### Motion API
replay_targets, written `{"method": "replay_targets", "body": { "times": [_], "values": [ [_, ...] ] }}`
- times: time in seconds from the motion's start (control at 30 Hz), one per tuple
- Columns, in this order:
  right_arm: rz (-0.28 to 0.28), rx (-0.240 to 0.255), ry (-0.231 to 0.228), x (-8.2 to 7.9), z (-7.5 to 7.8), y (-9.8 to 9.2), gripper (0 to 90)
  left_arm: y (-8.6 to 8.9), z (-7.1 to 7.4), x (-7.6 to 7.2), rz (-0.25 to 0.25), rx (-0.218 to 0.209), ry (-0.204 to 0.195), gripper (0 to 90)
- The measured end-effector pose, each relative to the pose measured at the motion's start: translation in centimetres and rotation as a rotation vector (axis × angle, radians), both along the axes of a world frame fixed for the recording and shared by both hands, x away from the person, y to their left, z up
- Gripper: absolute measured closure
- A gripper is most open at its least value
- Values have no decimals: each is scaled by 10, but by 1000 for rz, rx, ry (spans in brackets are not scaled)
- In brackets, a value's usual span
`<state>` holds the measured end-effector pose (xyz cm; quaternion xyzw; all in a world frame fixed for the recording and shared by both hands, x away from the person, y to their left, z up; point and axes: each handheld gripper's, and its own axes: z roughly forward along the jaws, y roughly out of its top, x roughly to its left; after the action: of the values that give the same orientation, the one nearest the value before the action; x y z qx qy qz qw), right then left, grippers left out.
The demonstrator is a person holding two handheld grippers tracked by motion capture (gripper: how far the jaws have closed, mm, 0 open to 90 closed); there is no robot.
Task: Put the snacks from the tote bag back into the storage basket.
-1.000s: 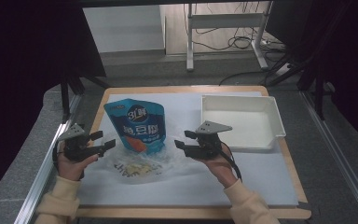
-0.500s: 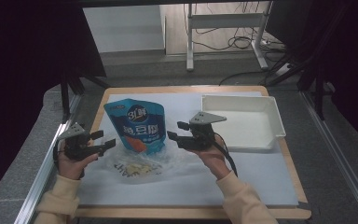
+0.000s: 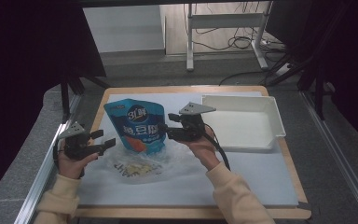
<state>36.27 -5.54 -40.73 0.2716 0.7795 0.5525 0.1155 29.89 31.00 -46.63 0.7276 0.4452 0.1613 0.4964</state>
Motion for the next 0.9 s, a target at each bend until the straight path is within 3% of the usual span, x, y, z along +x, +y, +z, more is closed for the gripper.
{"method": "replay_targets", "body": {
  "times": [0.47,0.9],
  "values": [
    [19,2,-11,13,11,28,503,-4,-2,1,-8,3,8,257],
    [41,-10,-14,23,15,42,702,-3,-3,1,-8,4,12,257]
  ]
}}
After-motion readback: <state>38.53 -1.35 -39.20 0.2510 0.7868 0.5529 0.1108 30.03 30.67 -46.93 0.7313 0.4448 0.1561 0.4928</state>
